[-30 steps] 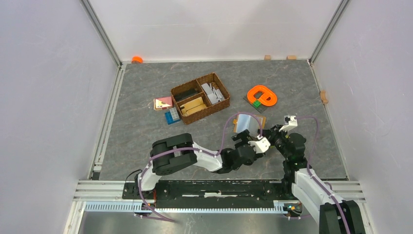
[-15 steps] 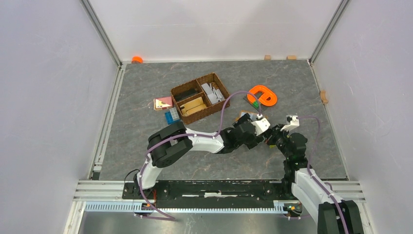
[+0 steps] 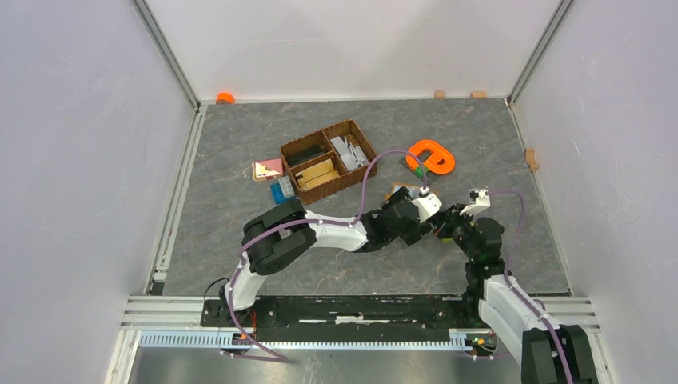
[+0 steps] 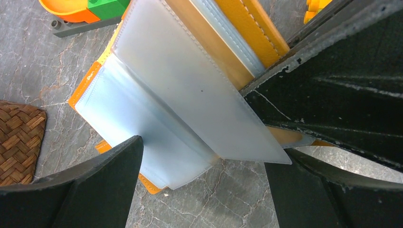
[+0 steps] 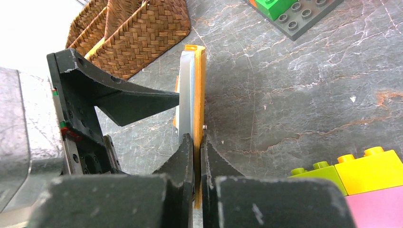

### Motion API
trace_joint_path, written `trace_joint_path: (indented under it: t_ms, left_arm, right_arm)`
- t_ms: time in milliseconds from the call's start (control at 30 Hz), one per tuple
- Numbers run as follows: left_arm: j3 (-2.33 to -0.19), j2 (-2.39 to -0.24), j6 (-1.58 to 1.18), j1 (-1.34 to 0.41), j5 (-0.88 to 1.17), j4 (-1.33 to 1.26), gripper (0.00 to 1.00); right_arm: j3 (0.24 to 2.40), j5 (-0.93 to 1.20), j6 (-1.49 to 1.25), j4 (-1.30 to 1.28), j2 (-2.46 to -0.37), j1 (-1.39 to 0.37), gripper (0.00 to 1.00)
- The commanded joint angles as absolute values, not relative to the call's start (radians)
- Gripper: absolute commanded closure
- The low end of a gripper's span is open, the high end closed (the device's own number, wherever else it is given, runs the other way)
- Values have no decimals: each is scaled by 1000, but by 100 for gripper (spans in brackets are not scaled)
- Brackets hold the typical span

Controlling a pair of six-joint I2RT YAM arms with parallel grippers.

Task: Take the credit cards out of the card holder
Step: Remove the credit card from the card holder.

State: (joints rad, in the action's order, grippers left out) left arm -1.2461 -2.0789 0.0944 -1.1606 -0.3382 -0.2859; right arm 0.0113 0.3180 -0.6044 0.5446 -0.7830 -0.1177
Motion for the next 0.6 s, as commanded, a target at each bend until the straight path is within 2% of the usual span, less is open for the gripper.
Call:
trace_joint_path:
  t_ms: [0, 467, 567]
  left_arm:
    - [-1256, -2069, 59, -1156, -341, -319, 0]
    - [-1260, -2076, 46, -1150, -342, -322, 0]
    - [-1249, -2069, 27, -1148, -402, -332, 0]
  right_arm:
    - [-24, 353, -618, 621, -782, -120, 100]
    - [-26, 357, -621, 628, -789, -117, 100]
    - [-26, 360, -622, 632, -794, -116, 100]
